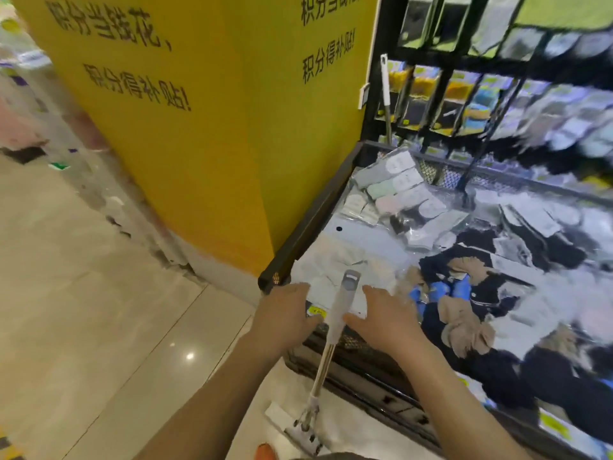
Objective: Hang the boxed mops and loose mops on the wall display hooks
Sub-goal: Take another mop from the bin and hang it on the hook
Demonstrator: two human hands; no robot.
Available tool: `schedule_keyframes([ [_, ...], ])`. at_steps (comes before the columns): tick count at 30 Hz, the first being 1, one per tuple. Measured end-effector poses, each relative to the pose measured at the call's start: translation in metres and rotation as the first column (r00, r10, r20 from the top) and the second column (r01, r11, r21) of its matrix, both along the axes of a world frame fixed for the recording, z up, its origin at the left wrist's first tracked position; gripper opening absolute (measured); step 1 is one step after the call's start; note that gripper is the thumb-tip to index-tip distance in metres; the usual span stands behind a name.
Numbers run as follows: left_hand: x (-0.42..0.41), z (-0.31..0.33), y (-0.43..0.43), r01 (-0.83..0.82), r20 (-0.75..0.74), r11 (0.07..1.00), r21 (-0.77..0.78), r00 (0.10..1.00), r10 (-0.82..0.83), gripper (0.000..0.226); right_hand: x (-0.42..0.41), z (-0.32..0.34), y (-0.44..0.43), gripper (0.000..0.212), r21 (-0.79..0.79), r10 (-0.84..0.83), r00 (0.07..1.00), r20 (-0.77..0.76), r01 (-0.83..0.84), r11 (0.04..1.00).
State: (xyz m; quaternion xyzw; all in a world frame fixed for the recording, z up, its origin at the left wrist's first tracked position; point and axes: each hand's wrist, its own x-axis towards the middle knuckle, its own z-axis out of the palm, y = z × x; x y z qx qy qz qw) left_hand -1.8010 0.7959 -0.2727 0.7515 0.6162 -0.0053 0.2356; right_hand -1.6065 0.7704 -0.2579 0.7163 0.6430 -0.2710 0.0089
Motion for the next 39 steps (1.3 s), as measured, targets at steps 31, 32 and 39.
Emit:
schedule_keyframes([
  [31,0.009,-0.1,-0.007,0.405,0.674,0.858,-0.316,0.732,-0.097,0.028,-0.014,-0.044,-0.071,0.011,0.108,-0.288,0.672,-0.683,0.482,0.87],
  [32,0.01,-0.097,-0.009,0.414,0.675,0.858,-0.303,0.729,-0.114,0.027,-0.013,-0.04,-0.077,0.01,0.102,-0.295,0.663,-0.688,0.491,0.865],
  [39,0.025,-0.062,-0.028,0.494,0.709,0.83,-0.258,0.681,-0.185,0.026,-0.011,0.004,-0.115,0.014,0.145,-0.34,0.655,-0.675,0.569,0.809],
])
